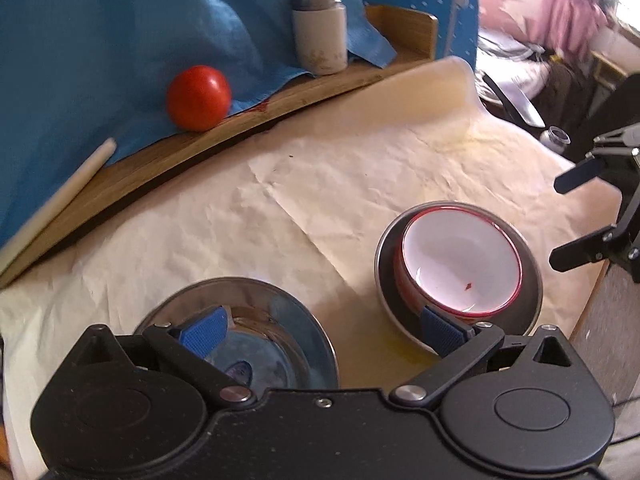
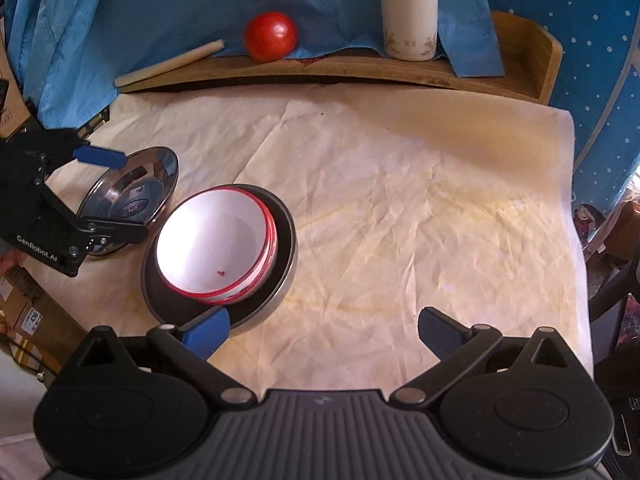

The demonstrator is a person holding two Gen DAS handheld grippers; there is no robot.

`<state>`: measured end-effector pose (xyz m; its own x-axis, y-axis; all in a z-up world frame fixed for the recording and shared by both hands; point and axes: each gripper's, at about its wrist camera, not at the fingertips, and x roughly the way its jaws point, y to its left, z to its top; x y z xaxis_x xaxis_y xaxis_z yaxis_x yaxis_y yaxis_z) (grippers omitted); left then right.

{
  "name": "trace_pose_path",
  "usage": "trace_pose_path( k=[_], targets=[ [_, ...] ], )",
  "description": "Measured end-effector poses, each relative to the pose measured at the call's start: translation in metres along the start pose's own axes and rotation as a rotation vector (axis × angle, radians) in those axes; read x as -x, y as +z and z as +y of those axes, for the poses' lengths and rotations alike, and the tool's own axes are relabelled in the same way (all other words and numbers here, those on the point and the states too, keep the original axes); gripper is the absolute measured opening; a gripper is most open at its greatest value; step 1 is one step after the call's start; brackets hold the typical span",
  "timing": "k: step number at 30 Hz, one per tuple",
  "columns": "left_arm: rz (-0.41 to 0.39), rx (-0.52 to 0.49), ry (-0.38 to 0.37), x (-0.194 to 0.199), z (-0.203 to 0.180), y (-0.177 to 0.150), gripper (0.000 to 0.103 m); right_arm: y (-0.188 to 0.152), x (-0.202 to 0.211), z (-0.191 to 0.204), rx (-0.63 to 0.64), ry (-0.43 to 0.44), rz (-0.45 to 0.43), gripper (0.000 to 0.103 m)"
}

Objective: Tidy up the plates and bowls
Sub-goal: 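Withdraw both grippers up from the stacked bowls, then grasp the rim of the steel bowl stack with both grippers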

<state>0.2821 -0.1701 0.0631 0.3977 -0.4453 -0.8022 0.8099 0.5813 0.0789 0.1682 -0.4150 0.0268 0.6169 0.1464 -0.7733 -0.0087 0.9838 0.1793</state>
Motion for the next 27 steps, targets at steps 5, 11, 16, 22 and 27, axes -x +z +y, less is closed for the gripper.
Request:
trace_pose_path(
  k=[5,11,16,22,27],
  targets=[
    [0.001,-0.037,-0.026,-0.005,0.002,0.005,0.099,0.003,-0.008,0.001,0.002,0.023,0.025,0.102],
    [0.029,-0.044,-0.068,-0.014,0.0,0.008,0.085,0.006,-0.018,0.002,-0.009,0.035,0.053,0.102],
    [0.05,-0.025,-0.097,-0.021,-0.001,0.009,0.071,0.009,-0.024,0.003,-0.018,0.039,0.067,0.102],
    [0.066,0.006,-0.123,-0.026,-0.001,0.012,0.059,0.012,-0.03,0.004,-0.019,0.024,0.089,0.102],
    [0.079,0.036,-0.147,-0.026,0.0,0.014,0.046,0.015,-0.034,0.006,-0.015,0.015,0.106,0.102]
  ],
)
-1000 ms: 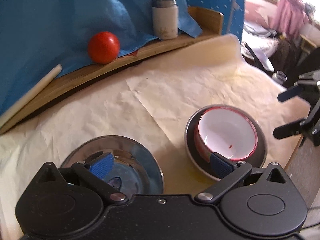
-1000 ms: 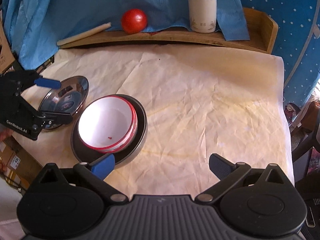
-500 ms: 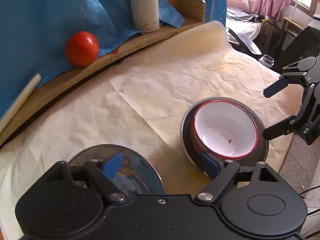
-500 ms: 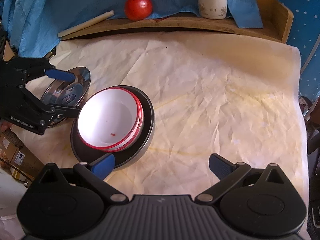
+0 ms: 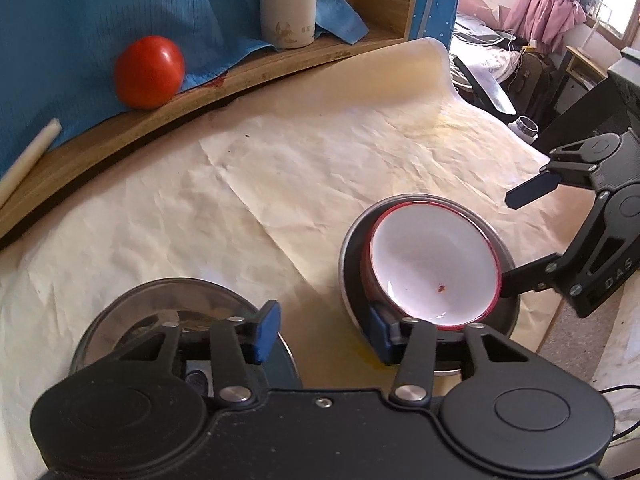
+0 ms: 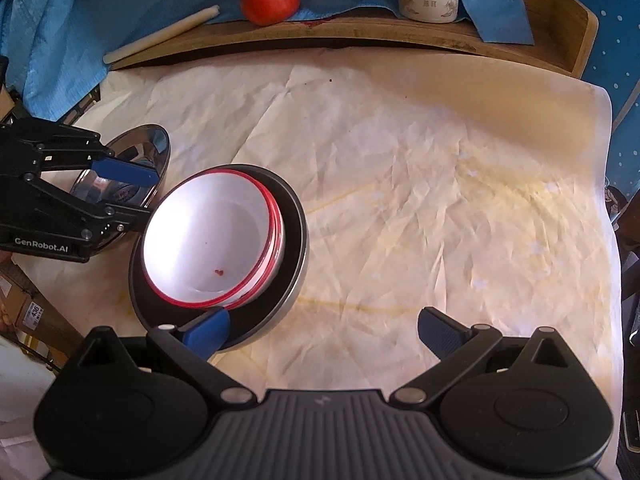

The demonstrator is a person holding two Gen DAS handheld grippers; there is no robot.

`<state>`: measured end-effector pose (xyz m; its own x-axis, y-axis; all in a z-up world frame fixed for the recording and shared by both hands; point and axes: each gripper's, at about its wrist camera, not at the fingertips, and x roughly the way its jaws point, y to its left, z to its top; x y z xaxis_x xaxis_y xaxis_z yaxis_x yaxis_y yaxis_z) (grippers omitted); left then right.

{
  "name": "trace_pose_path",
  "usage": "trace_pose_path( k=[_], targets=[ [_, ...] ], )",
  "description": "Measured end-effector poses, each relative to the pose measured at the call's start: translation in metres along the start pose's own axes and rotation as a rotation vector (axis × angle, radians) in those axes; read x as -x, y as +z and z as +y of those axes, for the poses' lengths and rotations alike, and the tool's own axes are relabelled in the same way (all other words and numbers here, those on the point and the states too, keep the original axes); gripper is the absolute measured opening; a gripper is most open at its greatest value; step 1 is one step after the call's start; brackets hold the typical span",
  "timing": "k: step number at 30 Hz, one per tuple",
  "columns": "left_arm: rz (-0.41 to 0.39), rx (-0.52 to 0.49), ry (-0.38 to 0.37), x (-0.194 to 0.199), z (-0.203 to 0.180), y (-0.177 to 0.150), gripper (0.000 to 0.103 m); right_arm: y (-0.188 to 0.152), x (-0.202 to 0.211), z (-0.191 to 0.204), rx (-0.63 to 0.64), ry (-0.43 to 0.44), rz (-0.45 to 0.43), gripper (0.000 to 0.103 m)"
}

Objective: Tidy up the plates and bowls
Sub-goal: 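Grasp the rim of the steel bowl stack with both grippers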

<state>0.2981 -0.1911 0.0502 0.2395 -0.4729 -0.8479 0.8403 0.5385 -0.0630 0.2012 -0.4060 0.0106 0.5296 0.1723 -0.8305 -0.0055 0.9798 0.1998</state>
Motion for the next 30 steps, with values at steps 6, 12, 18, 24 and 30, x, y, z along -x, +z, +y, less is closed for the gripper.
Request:
trace_pose_path(
  k=[6,12,18,24,30],
  targets=[
    [0.006,0.069,-0.039,-0.002,0.003,0.0,0.032,0.001,-0.004,-0.001,-0.02,-0.002,0.012,0.1],
    [0.027,0.172,-0.076,-0.005,0.009,-0.001,0.026,0.003,-0.002,-0.004,-0.043,0.0,0.016,0.093],
    [0.042,0.204,-0.061,-0.008,0.003,0.002,0.013,0.006,-0.004,-0.005,-0.056,0.003,0.035,0.091],
    [0.049,0.242,-0.046,-0.01,0.002,0.003,0.011,0.008,-0.011,-0.005,-0.09,0.031,0.068,0.083],
    [0.05,0.252,-0.033,-0.013,0.0,0.002,0.011,0.007,-0.017,0.005,-0.081,0.061,0.091,0.073]
  ],
)
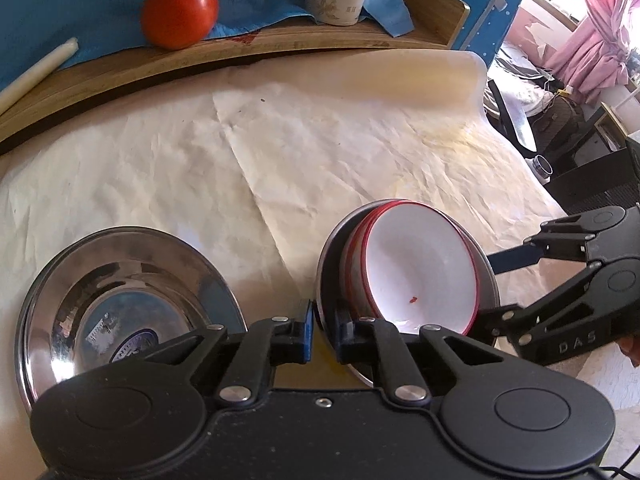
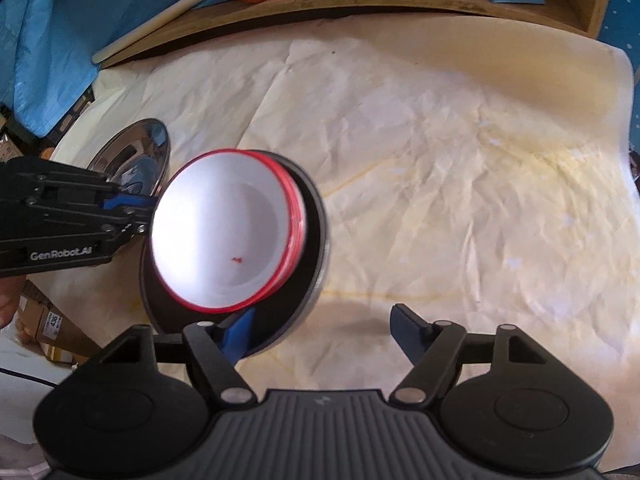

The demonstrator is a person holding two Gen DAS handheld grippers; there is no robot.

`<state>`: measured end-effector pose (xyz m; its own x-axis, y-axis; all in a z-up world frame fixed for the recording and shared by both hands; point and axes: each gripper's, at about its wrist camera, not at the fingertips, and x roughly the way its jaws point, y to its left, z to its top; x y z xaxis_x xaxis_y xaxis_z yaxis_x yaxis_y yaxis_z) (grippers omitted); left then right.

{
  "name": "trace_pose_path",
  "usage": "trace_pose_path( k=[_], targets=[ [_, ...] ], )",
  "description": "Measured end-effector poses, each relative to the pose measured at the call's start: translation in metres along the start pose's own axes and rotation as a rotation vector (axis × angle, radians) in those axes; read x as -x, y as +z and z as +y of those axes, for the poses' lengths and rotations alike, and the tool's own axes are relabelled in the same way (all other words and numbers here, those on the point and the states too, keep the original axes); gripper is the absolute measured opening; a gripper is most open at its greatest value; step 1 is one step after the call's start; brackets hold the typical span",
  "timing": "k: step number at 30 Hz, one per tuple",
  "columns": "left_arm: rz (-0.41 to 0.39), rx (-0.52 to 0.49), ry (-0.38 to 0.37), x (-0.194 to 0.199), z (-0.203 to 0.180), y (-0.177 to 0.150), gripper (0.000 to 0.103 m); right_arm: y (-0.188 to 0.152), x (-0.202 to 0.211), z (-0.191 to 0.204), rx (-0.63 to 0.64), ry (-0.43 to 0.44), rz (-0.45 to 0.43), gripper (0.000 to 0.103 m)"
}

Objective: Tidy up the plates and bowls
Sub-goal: 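Grasp the rim of the steel bowl stack with both grippers, then lift the bowl stack with both grippers and carry it over the steel plate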

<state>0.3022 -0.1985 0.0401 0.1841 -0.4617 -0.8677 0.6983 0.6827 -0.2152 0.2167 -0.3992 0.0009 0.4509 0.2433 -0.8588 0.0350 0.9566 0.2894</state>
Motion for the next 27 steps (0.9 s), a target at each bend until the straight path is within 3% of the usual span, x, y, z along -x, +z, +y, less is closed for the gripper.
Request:
trace_pose_path(
  k=[16,27],
  targets=[
    [-0.022,0.024,0.003,-0.009,-0.001,-0.005,0.011,-0.005,-0.005,0.002,-0.062,0.087,-0.06,0.032],
    [-0.017,0.066,-0.013,-0.013,0.003,-0.005,0.012,-0.007,-0.004,0.001,-0.089,0.098,-0.072,0.032]
  ],
)
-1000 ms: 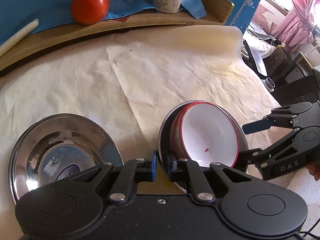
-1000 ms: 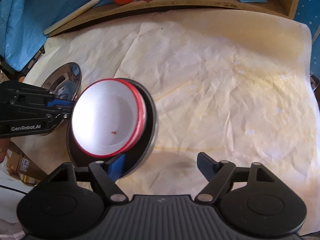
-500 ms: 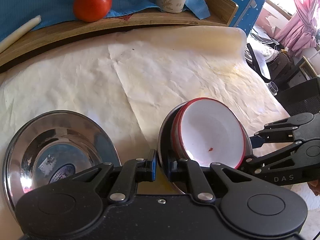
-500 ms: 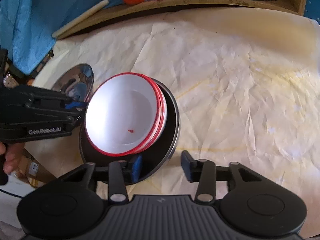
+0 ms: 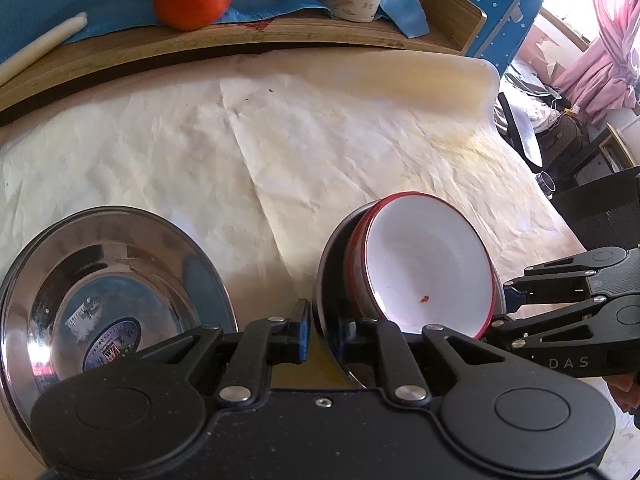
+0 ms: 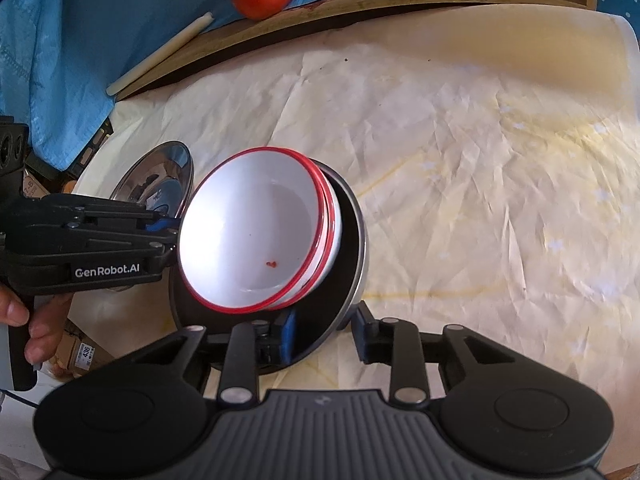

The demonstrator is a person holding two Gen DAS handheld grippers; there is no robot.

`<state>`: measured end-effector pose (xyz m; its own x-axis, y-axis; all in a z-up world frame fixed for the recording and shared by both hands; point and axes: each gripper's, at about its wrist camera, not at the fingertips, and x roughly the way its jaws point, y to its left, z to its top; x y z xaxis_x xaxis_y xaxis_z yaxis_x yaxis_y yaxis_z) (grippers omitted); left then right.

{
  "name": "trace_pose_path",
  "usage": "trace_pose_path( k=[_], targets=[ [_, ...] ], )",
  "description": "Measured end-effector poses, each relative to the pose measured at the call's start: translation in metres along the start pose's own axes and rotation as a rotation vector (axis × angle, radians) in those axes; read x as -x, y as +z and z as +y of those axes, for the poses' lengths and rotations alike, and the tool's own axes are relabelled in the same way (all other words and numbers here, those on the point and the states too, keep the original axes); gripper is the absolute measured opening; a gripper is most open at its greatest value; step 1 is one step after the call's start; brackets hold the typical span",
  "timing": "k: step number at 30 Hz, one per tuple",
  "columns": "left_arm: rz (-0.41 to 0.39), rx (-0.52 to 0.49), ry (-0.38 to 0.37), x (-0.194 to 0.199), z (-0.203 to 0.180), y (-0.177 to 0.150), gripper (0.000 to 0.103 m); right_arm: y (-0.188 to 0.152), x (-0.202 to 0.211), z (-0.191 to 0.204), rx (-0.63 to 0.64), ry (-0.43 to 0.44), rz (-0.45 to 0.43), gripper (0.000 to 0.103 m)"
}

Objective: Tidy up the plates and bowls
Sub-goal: 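Lift the bowl stack with both grippers and carry it over the steel plate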

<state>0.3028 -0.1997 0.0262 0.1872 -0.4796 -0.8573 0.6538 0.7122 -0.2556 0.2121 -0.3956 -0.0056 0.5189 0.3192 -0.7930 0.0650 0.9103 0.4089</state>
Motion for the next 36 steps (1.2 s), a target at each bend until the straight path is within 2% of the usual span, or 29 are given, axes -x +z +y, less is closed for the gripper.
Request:
trace_pose_path(
  k=[14,36],
  targets=[
    [-0.002,-0.034,0.006,0.0,-0.013,-0.004,0.012,-0.007,0.009,-0.002,-0.003,-0.031,0.005,0.03],
    [-0.038,-0.003,-0.014,0.012,-0.011,-0.003,0.012,-0.006,0.02,0.003,0.027,-0.047,-0.011,0.03]
  ],
)
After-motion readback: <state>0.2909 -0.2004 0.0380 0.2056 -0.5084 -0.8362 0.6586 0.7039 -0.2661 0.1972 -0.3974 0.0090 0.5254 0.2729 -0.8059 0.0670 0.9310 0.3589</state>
